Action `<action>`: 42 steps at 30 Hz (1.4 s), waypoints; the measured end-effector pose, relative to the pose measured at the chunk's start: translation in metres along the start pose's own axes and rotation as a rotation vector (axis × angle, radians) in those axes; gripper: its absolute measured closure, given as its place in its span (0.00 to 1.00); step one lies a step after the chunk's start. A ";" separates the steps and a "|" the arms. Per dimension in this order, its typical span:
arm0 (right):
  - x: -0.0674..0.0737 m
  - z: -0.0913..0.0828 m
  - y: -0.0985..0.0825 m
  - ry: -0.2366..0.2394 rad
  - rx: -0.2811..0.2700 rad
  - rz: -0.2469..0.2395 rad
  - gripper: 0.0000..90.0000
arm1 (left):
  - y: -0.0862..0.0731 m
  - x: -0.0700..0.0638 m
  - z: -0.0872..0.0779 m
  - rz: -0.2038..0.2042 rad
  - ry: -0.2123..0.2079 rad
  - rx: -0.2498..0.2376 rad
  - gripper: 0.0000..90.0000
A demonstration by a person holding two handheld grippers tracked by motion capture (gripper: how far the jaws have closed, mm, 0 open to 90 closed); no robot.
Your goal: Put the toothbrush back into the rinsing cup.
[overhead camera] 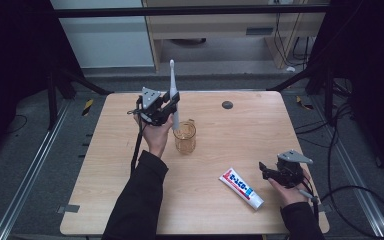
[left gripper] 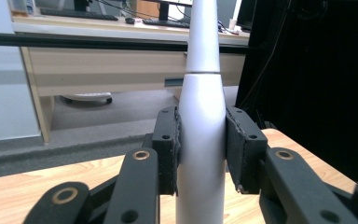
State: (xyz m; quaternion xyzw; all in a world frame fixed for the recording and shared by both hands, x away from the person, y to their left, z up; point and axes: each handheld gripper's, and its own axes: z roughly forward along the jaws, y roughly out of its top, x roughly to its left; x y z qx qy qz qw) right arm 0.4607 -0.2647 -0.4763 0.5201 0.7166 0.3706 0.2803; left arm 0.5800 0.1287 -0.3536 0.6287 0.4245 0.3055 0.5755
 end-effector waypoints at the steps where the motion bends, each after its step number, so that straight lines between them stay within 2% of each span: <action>1: 0.000 0.000 0.000 0.001 0.001 0.001 0.28 | -0.001 -0.001 0.001 0.002 0.000 -0.001 0.74; 13: 0.000 0.000 0.000 -0.003 0.002 -0.005 0.29 | -0.012 -0.010 0.012 0.034 -0.031 0.025 0.74; 20: 0.000 0.000 -0.001 -0.001 0.004 -0.005 0.29 | -0.024 -0.009 0.015 0.045 -0.045 0.043 0.74; 42: 0.000 0.000 -0.002 -0.005 0.010 -0.005 0.29 | -0.058 -0.005 0.011 0.068 -0.062 0.075 0.74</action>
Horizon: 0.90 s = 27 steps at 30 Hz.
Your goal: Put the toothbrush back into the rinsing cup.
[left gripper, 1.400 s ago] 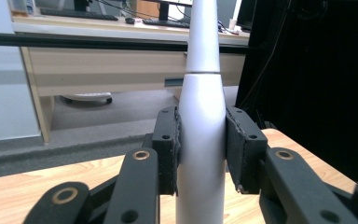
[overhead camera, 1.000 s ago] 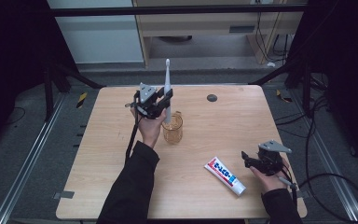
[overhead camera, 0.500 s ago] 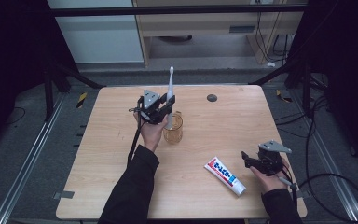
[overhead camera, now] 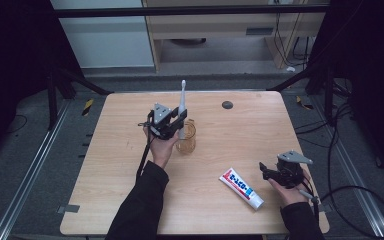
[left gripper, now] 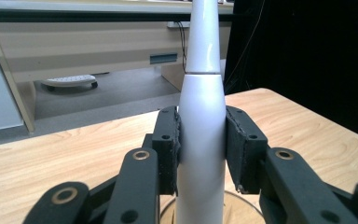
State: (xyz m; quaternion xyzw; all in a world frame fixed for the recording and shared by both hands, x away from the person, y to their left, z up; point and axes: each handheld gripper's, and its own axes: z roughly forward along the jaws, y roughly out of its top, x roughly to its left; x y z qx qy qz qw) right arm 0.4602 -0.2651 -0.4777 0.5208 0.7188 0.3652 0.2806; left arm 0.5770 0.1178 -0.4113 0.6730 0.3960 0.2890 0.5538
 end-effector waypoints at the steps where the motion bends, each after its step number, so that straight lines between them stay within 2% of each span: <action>1: 0.000 0.000 0.000 0.000 -0.001 -0.003 0.29 | -0.001 0.000 0.000 0.002 0.000 0.001 0.74; 9: 0.000 0.001 0.000 0.003 0.003 -0.001 0.29 | -0.012 0.001 -0.003 0.009 -0.001 0.024 0.74; 14: 0.001 0.001 0.000 0.003 0.003 -0.003 0.29 | -0.019 0.004 -0.005 -0.004 -0.004 0.041 0.74; 23: 0.001 0.001 0.000 -0.001 0.004 -0.009 0.29 | -0.032 0.003 -0.007 0.008 -0.010 0.075 0.74; 27: 0.001 0.001 0.000 -0.003 0.006 -0.010 0.29 | -0.035 0.002 -0.008 0.009 -0.011 0.074 0.74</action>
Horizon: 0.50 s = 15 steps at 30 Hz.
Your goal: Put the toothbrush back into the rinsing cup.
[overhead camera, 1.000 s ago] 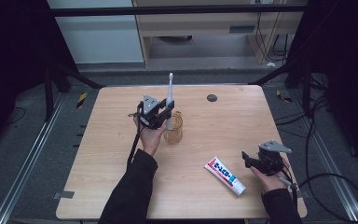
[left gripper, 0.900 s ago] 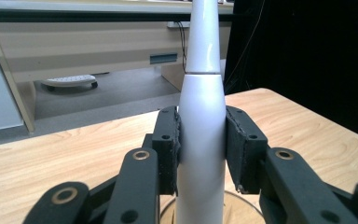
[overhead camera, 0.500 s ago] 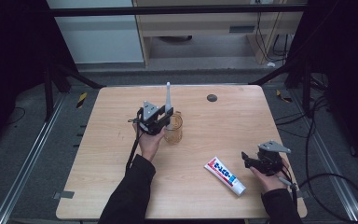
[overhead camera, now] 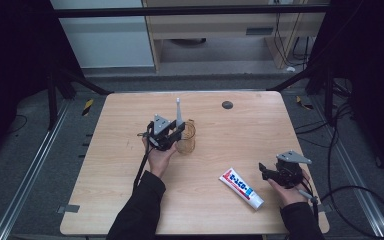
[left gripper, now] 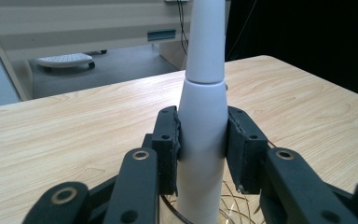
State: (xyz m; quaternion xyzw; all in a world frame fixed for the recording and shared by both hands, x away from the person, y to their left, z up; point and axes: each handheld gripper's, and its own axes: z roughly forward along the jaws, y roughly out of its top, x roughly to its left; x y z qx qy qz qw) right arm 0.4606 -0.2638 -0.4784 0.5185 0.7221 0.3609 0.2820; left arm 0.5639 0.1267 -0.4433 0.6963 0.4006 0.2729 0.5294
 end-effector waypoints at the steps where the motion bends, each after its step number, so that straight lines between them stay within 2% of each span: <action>1: 0.000 0.000 0.000 0.000 0.000 0.001 0.29 | 0.000 0.000 -0.001 0.003 0.000 0.001 0.74; 9: 0.000 0.000 0.000 0.001 -0.001 0.002 0.28 | 0.000 -0.002 -0.004 0.024 0.001 0.012 0.73; 15: 0.002 0.000 0.001 0.006 -0.001 0.004 0.28 | -0.001 -0.001 -0.008 0.025 0.000 0.011 0.69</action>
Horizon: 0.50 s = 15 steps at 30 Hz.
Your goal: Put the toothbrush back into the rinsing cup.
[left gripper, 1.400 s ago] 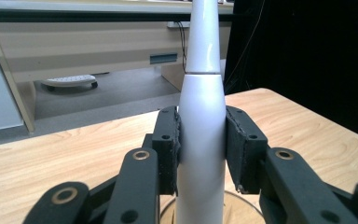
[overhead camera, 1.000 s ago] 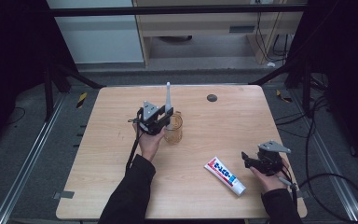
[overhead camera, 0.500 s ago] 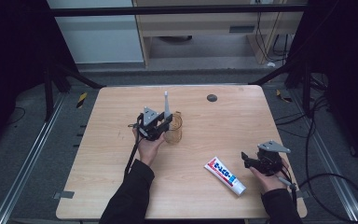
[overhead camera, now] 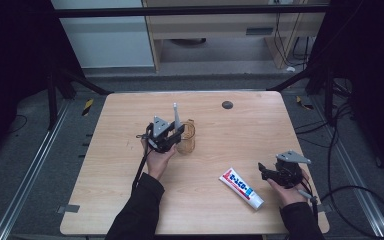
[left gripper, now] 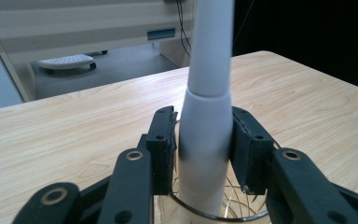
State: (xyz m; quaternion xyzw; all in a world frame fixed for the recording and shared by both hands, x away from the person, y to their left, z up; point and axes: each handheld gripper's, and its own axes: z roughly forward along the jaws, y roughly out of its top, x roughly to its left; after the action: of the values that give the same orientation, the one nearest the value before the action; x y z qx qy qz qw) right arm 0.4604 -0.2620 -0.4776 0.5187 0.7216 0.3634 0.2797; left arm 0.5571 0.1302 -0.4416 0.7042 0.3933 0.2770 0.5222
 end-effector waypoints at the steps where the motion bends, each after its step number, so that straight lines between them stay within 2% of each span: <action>1: 0.000 0.000 0.000 0.000 0.000 0.000 0.28 | 0.000 0.000 -0.001 -0.002 0.000 0.000 0.68; 8: 0.002 -0.001 0.001 0.004 -0.004 0.000 0.28 | 0.000 0.002 -0.007 -0.009 0.005 0.006 0.63; 15: 0.004 -0.002 0.003 0.009 -0.011 0.004 0.27 | -0.002 0.001 -0.016 -0.009 -0.008 0.023 0.55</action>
State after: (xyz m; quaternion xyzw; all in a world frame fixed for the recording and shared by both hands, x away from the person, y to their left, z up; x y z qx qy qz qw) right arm 0.4590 -0.2584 -0.4742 0.5168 0.7198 0.3703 0.2787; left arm 0.5442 0.1401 -0.4384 0.7094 0.3976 0.2675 0.5168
